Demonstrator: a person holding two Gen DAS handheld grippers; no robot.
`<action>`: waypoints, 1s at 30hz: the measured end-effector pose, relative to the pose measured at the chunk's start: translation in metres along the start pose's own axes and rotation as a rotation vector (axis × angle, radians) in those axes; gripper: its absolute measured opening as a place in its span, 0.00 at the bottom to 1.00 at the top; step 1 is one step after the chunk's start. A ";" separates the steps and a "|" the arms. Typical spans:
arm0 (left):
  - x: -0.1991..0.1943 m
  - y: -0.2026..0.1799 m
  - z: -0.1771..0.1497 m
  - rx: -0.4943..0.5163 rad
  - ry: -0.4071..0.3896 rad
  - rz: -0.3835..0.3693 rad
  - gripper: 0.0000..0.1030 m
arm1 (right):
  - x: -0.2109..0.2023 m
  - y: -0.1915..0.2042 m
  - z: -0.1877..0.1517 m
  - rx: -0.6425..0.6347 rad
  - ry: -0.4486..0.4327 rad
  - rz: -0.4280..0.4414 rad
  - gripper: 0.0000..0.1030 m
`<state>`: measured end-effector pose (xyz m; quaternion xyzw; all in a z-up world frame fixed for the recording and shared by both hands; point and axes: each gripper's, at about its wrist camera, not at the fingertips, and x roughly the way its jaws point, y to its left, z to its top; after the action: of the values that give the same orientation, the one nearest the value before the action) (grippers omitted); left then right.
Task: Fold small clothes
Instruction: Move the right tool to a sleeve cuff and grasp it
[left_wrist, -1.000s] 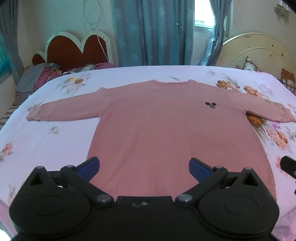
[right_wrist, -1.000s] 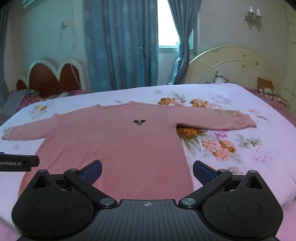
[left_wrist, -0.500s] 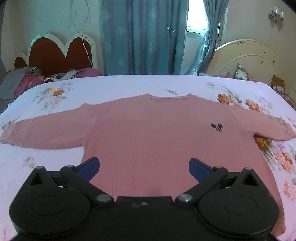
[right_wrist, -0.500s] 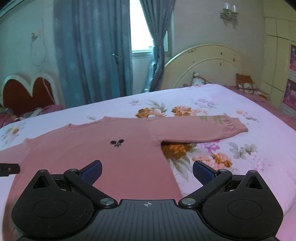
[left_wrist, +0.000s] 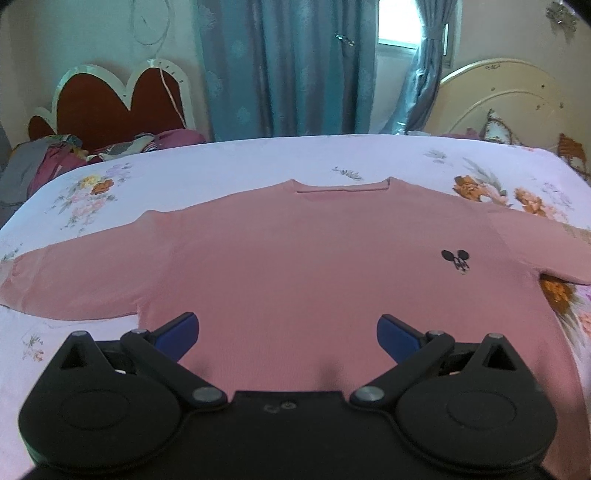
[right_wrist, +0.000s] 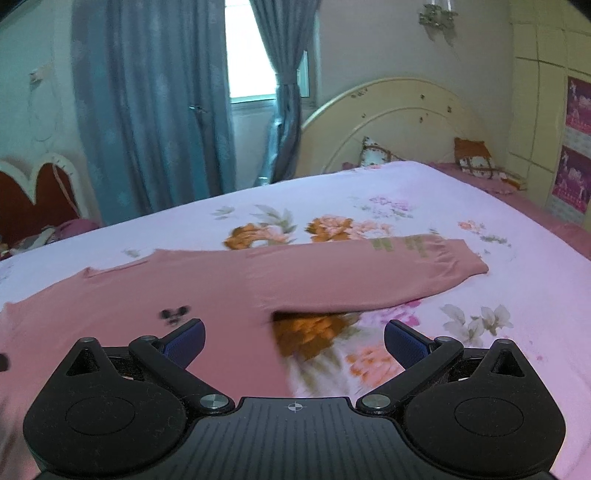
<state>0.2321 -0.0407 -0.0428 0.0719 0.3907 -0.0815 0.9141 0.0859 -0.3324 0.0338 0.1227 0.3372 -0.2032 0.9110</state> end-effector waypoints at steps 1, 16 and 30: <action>0.003 -0.005 0.001 -0.002 0.004 0.009 0.99 | 0.010 -0.011 0.004 0.011 0.005 -0.005 0.99; 0.058 -0.075 0.027 0.015 0.054 0.052 0.96 | 0.138 -0.157 0.039 0.128 0.106 -0.181 0.70; 0.084 -0.086 0.037 0.042 0.091 0.080 0.82 | 0.215 -0.229 0.045 0.300 0.157 -0.262 0.34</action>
<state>0.2975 -0.1393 -0.0839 0.1102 0.4268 -0.0497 0.8962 0.1560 -0.6140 -0.0953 0.2274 0.3864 -0.3578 0.8191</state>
